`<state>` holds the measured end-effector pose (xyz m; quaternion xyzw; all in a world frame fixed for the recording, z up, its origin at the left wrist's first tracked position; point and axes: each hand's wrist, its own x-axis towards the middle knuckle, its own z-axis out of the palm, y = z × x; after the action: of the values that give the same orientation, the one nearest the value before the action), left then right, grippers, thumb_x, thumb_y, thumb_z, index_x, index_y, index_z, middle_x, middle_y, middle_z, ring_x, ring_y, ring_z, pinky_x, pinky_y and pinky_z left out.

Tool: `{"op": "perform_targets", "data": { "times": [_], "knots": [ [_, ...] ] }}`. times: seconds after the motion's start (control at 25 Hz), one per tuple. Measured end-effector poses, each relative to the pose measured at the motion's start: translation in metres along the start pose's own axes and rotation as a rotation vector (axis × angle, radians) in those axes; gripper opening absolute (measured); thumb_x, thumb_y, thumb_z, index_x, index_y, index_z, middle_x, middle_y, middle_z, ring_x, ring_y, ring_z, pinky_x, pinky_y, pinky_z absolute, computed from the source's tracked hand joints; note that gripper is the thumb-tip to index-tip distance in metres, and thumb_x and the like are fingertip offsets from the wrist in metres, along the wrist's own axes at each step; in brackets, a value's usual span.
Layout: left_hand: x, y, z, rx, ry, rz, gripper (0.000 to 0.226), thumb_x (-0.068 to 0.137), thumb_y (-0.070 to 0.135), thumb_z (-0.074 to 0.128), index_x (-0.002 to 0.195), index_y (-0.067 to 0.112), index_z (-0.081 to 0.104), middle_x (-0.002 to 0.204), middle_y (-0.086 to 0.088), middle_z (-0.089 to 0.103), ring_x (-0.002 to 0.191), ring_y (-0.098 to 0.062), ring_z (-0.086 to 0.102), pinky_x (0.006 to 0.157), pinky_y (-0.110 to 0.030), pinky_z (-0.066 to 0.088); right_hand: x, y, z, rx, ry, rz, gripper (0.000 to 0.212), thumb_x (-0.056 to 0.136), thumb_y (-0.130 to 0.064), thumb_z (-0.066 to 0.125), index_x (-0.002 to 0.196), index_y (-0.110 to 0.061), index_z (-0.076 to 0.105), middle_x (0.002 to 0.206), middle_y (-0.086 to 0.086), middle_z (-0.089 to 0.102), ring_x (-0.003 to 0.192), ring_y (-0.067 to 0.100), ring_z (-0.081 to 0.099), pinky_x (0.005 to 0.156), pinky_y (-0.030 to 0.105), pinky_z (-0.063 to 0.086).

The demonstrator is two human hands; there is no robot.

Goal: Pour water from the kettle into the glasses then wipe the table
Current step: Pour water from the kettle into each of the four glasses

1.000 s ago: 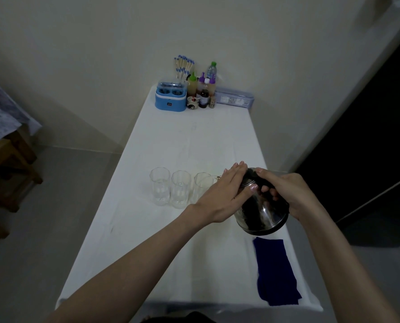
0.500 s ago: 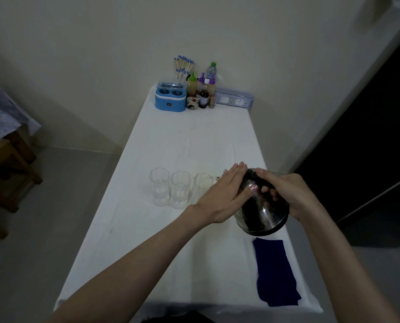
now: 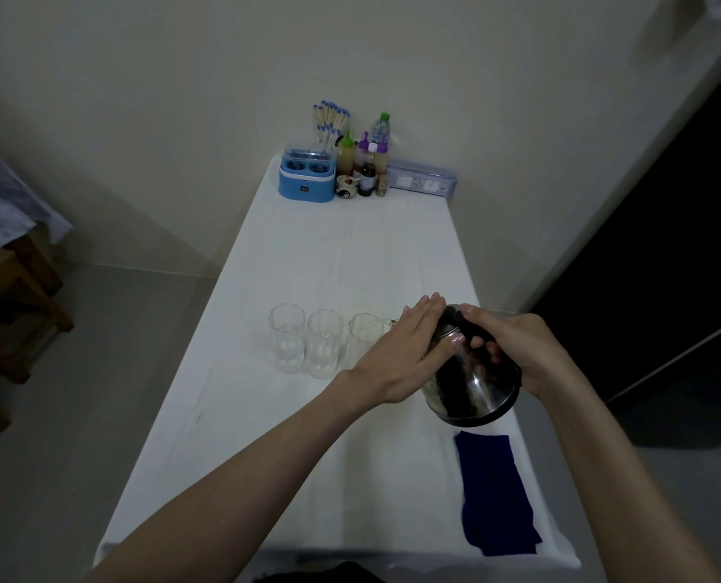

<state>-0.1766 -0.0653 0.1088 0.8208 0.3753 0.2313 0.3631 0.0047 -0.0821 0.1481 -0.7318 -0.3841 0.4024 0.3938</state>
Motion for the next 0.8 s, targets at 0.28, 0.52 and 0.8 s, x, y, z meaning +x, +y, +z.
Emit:
{"op": "perform_targets", "data": {
  "times": [0.28,0.52,0.8],
  "knots": [
    [-0.0005,-0.0019,-0.0007,0.004,-0.004,0.005,0.068,0.102,0.049,0.027,0.156,0.014,0.006,0.164,0.000,0.006,0.149,-0.004,-0.003,0.120,-0.023,-0.004,-0.0010,-0.0014,0.0013,-0.001,0.000,0.007,0.072,0.052,-0.064,0.079,0.087,-0.001,0.080,0.068,0.011,0.063,0.055,0.016,0.048,0.063,0.035,0.043],
    [-0.0003,-0.0010,-0.0024,-0.004,-0.003,0.009,0.068,0.103,0.048,0.028,0.156,0.013,0.006,0.164,-0.001,0.007,0.150,-0.005,-0.002,0.120,-0.022,-0.004,-0.0024,-0.0027,0.0017,0.004,-0.001,0.014,0.067,0.059,-0.059,0.080,0.089,0.001,0.080,0.069,0.012,0.063,0.053,0.015,0.048,0.059,0.032,0.043],
    [0.0005,-0.0017,-0.0049,0.003,-0.007,0.008,0.068,0.103,0.048,0.028,0.156,0.013,0.007,0.164,-0.001,0.006,0.149,-0.005,-0.002,0.119,-0.021,-0.005,-0.0004,-0.0037,0.0024,-0.017,0.008,0.017,0.073,0.051,-0.065,0.079,0.085,-0.001,0.080,0.067,0.010,0.064,0.053,0.016,0.049,0.063,0.034,0.043]
  ]
}}
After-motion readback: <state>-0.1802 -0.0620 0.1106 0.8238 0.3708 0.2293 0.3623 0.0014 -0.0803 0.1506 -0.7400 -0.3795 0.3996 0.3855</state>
